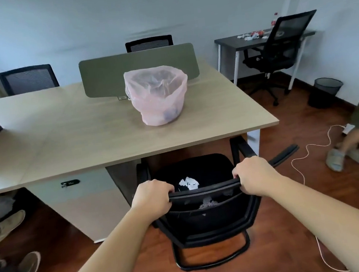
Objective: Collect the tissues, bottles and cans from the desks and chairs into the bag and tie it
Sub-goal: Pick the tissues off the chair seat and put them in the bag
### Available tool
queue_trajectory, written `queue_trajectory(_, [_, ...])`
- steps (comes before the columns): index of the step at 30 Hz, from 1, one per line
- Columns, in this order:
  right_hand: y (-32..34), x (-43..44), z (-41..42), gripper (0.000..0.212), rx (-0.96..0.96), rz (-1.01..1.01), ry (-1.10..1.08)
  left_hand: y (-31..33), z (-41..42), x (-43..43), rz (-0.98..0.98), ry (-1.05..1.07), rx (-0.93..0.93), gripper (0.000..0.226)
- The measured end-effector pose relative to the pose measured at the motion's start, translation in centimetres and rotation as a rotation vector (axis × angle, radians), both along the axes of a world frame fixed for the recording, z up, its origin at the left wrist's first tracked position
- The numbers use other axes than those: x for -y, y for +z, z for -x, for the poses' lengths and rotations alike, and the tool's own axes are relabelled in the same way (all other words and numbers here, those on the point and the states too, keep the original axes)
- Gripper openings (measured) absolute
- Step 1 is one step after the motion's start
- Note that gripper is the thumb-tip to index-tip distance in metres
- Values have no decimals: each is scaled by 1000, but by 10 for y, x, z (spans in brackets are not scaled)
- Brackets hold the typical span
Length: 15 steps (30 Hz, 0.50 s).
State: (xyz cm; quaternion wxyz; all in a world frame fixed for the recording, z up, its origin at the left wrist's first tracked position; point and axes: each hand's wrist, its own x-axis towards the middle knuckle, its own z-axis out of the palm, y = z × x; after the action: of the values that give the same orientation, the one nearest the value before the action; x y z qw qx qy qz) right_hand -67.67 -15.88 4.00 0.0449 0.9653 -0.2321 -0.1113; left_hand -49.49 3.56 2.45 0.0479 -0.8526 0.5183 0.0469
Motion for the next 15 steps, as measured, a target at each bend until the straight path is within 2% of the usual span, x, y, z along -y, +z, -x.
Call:
queue_trajectory(8, [-4,-32,36,19,-1,9,47,3,32,-38,50,12,-42,19])
queue_trajectory(9, [-4,-33,36,19,5,4,33,6,29,-37,46,26,-111,20])
queue_trajectory(10, [-2,-35,37,20,8,-10,22,9,24,-34,22,51,-260,25])
queue_trajectory(12, [4,-33,38,27,1,-105,-2,21,16,-23,-69,90,-690,43])
queue_trajectory(13, [9,-29,40,34,-16,-219,-40,26,15,-16,-101,106,-850,51])
queue_trajectory(14, [15,-24,42,42,-33,-381,-97,29,14,-8,-98,114,-919,55])
queue_trajectory(15, [23,-19,46,47,-25,-544,-156,29,13,3,-68,105,-907,56])
